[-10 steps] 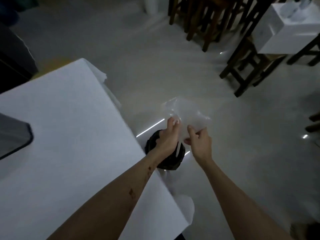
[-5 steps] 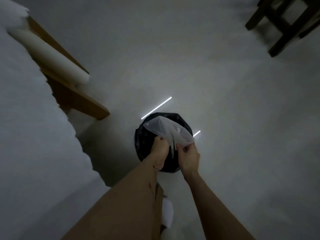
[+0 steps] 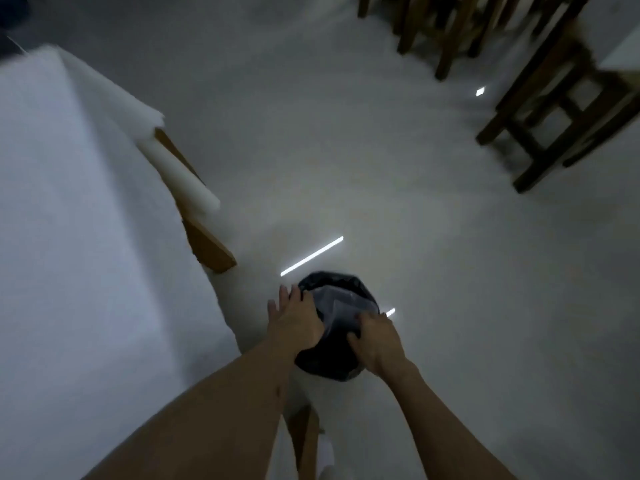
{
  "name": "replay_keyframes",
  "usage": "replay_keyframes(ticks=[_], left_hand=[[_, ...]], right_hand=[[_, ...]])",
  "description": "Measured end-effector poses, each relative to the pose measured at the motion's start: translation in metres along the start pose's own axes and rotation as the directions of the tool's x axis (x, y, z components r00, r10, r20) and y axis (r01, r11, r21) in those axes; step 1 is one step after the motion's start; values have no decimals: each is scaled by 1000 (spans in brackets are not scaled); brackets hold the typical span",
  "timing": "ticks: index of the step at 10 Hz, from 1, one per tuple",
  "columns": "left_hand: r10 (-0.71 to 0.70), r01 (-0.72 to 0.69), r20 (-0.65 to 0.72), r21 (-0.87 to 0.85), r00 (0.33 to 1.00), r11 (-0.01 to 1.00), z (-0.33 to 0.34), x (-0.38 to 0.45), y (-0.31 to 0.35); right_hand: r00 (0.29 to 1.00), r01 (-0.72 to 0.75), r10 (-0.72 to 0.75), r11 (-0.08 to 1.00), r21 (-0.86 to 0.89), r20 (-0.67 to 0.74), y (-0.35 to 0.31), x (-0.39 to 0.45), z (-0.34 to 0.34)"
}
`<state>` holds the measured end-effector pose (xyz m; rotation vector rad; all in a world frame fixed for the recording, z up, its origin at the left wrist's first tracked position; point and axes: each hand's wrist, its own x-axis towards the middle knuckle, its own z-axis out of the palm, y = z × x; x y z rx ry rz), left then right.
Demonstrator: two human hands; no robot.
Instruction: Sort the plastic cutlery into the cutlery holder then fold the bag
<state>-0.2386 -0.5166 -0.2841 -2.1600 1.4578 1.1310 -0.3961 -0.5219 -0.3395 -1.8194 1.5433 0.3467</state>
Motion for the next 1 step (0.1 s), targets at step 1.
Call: replay_keyframes(ticks=[1], left_hand=[[61, -60, -226, 12, 972, 998, -69, -53, -1]], right_hand=[[989, 135, -142, 976, -173, -32, -59, -30, -80]])
